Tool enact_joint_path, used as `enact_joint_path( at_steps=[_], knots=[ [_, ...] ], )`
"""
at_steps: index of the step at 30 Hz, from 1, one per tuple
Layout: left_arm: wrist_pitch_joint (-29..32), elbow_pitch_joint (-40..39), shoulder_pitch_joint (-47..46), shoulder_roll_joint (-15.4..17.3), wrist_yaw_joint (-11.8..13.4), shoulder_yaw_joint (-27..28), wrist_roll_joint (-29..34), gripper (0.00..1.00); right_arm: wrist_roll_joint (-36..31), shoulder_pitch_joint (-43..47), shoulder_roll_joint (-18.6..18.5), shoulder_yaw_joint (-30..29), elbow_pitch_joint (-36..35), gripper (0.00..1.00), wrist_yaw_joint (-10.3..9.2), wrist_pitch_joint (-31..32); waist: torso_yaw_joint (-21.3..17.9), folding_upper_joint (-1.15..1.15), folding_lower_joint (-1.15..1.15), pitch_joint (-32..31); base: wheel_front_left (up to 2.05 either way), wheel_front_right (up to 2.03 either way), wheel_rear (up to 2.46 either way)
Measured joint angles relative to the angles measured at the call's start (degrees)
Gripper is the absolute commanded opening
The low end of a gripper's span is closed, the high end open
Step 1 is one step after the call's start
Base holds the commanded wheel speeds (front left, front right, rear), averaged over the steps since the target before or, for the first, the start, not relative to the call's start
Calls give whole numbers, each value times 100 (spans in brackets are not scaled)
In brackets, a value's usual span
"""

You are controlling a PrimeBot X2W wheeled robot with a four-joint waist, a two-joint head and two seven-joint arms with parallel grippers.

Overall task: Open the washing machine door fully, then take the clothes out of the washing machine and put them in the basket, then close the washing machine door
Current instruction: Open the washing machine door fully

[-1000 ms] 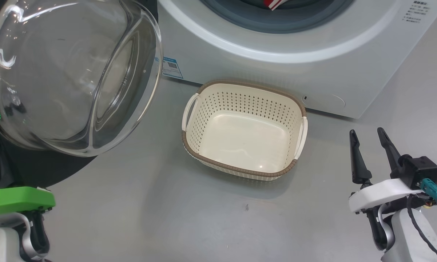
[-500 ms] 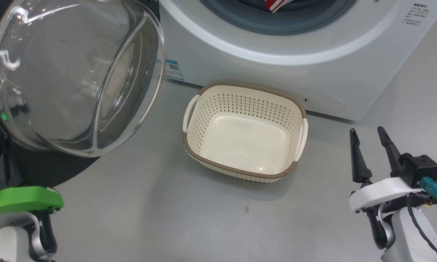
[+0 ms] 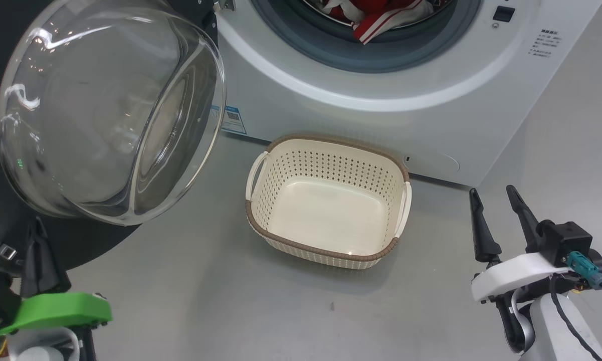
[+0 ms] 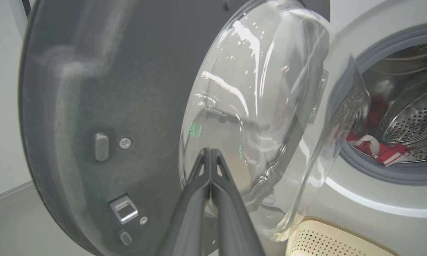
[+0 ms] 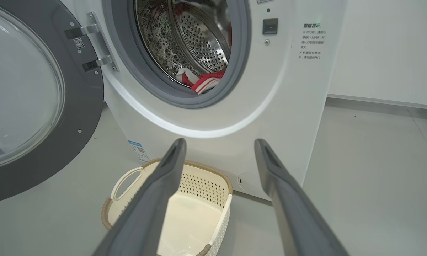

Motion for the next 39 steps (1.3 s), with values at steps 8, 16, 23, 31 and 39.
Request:
enact_joint_path(
  at_steps=[8, 16, 23, 31, 39],
  knots=[
    [1, -147, 554, -87, 0, -382, 175, 0, 53, 265, 21, -2, 10, 100, 34, 0, -54, 0, 0, -319, 0, 0, 0],
    [1, -332, 1018, -88, -86, -641, 182, 44, 96, 499, 67, 165, 54, 100, 34, 0, -137, 0, 0, -630, 0, 0, 0],
    [3, -521, 1181, -89, -215, -864, 174, 100, 163, 598, 90, 214, 55, 100, 35, 0, -350, 0, 0, -740, 0, 0, 0],
    [76, -764, 1337, -87, -364, -1165, 223, 100, 181, 678, 99, 348, -47, 100, 34, 0, -672, 0, 0, -788, 0, 0, 0],
    [134, -902, 1337, -86, -414, -1338, 276, 100, 181, 678, 101, 390, -189, 100, 30, 0, -1101, 0, 0, -762, 0, 0, 0]
  ],
)
